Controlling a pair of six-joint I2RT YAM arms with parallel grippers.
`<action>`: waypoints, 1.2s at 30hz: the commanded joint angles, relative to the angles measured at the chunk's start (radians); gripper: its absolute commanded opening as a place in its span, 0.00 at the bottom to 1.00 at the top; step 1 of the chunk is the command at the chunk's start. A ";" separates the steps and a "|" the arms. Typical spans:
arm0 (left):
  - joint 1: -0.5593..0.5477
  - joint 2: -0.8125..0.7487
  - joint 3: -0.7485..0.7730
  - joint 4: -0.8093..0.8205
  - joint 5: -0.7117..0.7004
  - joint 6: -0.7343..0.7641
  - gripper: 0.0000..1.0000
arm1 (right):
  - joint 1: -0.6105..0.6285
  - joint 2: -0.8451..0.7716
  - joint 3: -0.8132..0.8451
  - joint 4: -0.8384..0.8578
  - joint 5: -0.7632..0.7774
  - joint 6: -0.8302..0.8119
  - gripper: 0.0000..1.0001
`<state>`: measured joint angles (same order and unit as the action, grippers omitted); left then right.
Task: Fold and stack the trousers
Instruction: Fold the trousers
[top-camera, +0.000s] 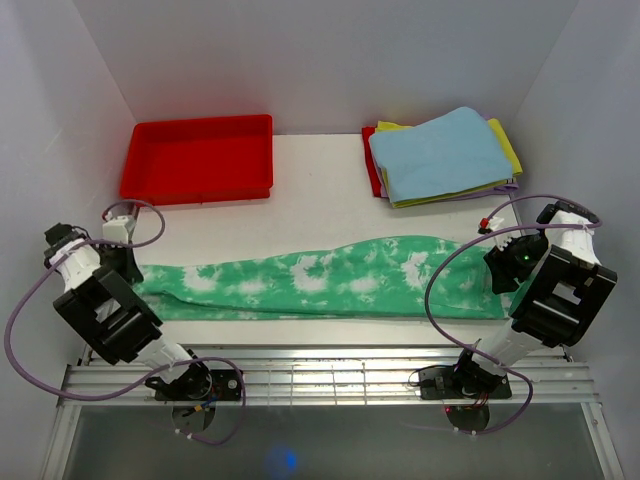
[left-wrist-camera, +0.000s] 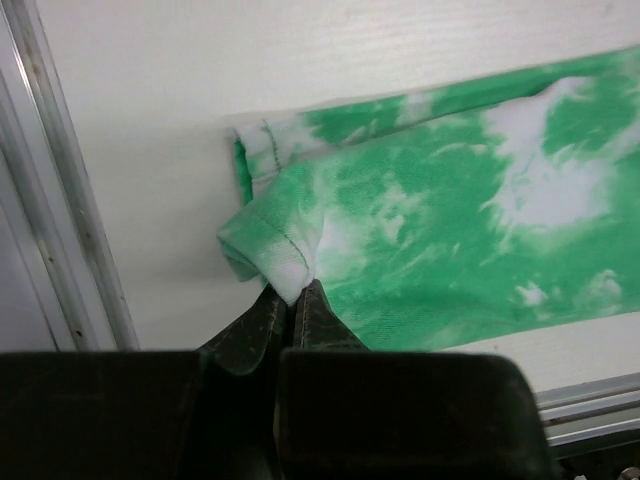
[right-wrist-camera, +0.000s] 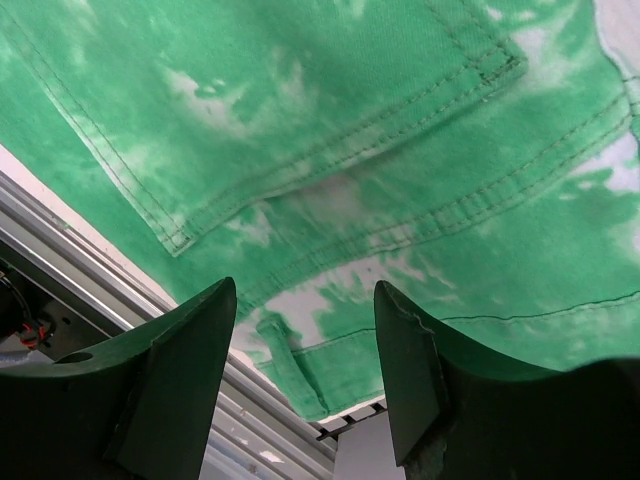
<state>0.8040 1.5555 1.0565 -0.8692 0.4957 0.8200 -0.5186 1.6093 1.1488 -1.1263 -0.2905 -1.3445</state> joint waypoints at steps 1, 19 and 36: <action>-0.093 -0.156 0.108 -0.114 0.117 -0.036 0.09 | 0.003 -0.026 0.005 -0.023 -0.004 -0.013 0.63; -1.200 -0.207 0.102 0.062 -0.008 -0.568 0.98 | 0.003 -0.043 -0.032 -0.017 -0.004 -0.010 0.64; -0.934 -0.215 0.056 -0.043 0.004 -0.254 0.82 | 0.126 -0.101 0.020 -0.139 -0.238 0.118 0.61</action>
<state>-0.1352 1.3426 1.1042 -0.8413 0.3347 0.4549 -0.4637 1.5734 1.1175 -1.1694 -0.3794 -1.3010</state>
